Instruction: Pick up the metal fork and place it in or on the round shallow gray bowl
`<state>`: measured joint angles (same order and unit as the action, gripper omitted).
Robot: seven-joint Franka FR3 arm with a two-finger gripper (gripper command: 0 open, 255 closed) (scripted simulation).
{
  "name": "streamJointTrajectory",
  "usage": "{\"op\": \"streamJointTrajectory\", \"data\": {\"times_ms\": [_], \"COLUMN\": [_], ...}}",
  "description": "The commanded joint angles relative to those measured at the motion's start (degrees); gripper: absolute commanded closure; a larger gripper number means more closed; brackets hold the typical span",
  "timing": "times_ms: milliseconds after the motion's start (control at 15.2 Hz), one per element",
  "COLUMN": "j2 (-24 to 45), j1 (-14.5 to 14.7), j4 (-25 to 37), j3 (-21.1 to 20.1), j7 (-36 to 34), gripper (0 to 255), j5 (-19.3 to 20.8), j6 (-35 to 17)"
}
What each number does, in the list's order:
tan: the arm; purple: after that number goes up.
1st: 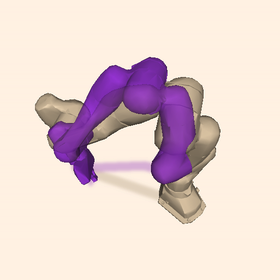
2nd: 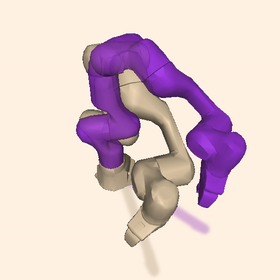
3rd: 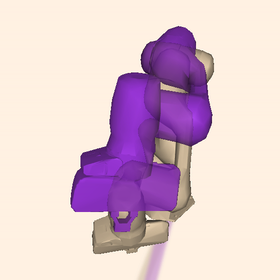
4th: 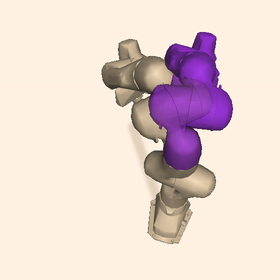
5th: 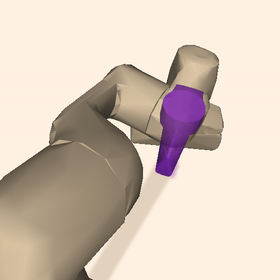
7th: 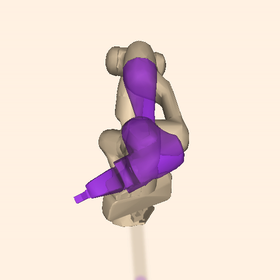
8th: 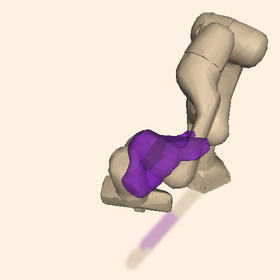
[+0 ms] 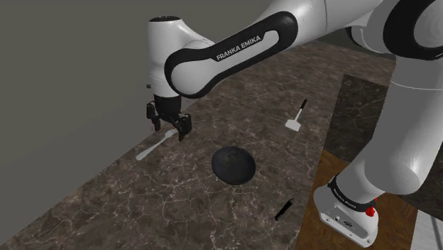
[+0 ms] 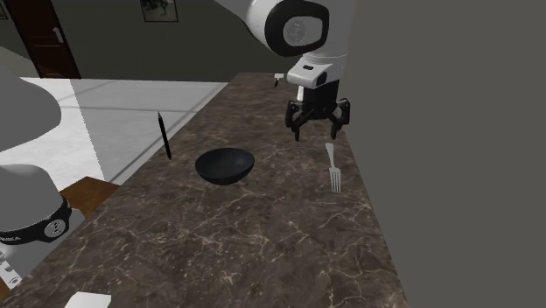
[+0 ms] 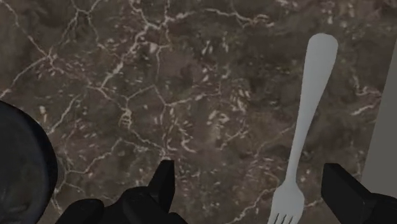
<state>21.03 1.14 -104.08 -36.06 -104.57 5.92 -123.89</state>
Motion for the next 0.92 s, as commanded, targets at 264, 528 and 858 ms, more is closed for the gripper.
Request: {"op": "streamJointTrajectory", "data": {"times_ms": [264, 528, 858], "j2": [11.64, 13.25, 14.34], "j1": [5.61, 6.24, 6.68], "j4": [12.36, 11.66, 11.32], "j3": [4.17, 4.74, 5.14], "j7": [-8.17, -8.65, -8.98], "gripper": [0, 0, 0], "j5": [4.59, 5.41, 5.96], "j6": [0.84, -1.37, -2.76]}}
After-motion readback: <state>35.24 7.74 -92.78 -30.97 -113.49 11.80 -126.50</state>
